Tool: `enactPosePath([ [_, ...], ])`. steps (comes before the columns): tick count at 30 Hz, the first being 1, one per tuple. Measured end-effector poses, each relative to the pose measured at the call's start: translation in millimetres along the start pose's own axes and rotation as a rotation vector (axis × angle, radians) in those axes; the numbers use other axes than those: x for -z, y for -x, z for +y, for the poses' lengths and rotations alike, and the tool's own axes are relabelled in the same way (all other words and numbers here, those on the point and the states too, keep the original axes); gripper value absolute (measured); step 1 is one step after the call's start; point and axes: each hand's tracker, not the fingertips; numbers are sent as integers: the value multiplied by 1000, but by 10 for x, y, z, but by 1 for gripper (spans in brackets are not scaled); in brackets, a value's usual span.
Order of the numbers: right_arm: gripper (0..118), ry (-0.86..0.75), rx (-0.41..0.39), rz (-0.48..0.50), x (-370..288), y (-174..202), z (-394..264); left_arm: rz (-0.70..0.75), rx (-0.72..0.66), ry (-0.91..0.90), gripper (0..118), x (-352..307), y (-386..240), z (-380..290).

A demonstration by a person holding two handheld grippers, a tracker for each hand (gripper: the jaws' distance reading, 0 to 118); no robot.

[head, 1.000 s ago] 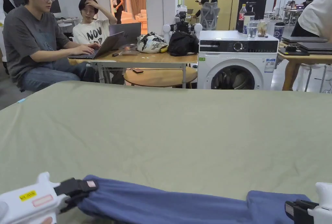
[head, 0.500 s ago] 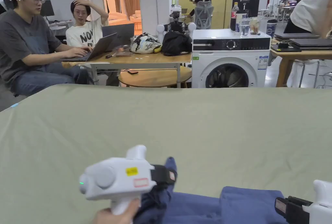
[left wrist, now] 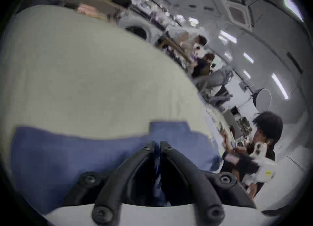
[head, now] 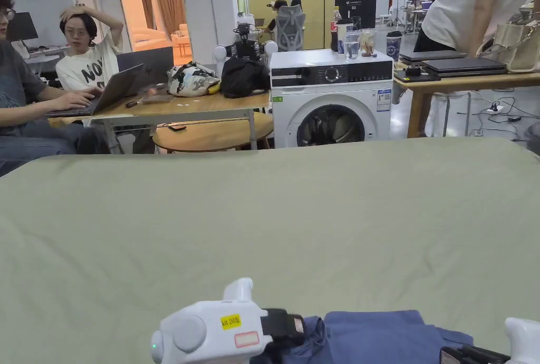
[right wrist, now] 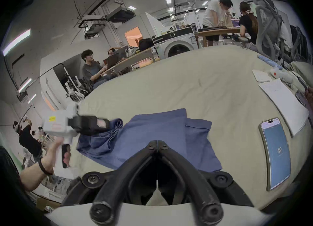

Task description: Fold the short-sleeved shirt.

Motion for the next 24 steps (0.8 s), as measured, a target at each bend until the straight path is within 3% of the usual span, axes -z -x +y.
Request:
enactPosePath([
  [3,0,12,-8,0,52,45,-17,-43,-50,165,0,372,42,-241],
  [9,0,48,-28,10,204,84,-67,-104,-58,-36,0,-330,112,-110],
  [10,0,50,-29,12,229,88,-59,-124,-67,-77,5,-561,218,-72],
  [11,0,49,-27,16,247,89,-52,-144,-87,-108,18,-758,332,-49],
  [13,0,42,-23,26,234,139,-32,-120,-134,-161,64,-1174,569,-53],
  [17,0,49,-12,41,290,145,-24,31,-266,-205,64,-1586,1101,-200],
  [21,0,59,-8,44,288,156,-37,-4,-401,-224,62,-1483,1425,-400],
  [24,0,59,-3,37,246,167,-38,-157,-458,-181,23,-1159,1485,-451],
])
